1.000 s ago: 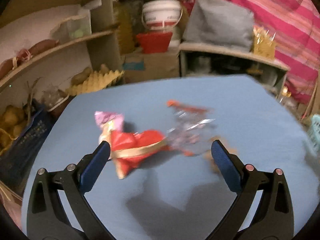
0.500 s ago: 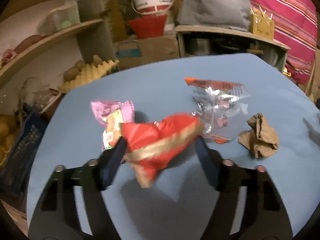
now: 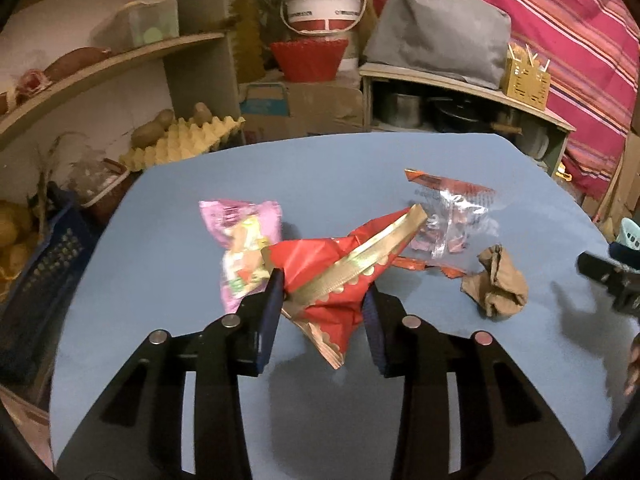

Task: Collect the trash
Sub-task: 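Grasp the brown paper bag with the right tool while the left tool holds the wrapper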

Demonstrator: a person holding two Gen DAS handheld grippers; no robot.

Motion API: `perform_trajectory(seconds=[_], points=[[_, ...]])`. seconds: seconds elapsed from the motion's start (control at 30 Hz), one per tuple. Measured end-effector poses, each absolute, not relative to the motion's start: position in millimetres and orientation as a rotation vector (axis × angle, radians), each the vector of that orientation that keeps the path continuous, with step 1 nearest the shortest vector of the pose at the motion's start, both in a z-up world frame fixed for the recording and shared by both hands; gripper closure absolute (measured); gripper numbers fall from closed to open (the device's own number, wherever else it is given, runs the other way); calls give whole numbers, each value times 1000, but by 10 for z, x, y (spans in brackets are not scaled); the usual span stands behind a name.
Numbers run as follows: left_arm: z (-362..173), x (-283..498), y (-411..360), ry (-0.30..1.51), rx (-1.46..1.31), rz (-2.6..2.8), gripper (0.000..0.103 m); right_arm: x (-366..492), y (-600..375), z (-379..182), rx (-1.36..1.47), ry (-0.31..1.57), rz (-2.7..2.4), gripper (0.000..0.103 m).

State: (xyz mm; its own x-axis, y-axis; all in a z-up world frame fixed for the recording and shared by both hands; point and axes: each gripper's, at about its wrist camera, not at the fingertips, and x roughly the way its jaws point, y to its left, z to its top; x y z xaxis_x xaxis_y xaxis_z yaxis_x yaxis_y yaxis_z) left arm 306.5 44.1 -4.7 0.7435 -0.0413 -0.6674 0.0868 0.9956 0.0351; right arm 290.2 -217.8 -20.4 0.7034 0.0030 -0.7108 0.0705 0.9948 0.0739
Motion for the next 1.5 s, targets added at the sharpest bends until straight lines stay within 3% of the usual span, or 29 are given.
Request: perform_trajectory(seconds=[0.67,0.77,0.83,0.9,1.5], points=[[-112,2873,1282,772,-4,70,66,3004,-1063,-355,-128,782,28,7],[-114,2873,1262,775,-3,72,66,3017,-1052,-361,-138,796,35,28],[-107,2877,1233,775,1,69,66,3038,-1068,-386,-134,822,57,48],[-89,2876,1186,771,5,67,66,3053,-1098,-400,-118,832,80,59],[205,2772,465,720,11,-12,66,2748,-2111,-6,-5,753,-7,60]])
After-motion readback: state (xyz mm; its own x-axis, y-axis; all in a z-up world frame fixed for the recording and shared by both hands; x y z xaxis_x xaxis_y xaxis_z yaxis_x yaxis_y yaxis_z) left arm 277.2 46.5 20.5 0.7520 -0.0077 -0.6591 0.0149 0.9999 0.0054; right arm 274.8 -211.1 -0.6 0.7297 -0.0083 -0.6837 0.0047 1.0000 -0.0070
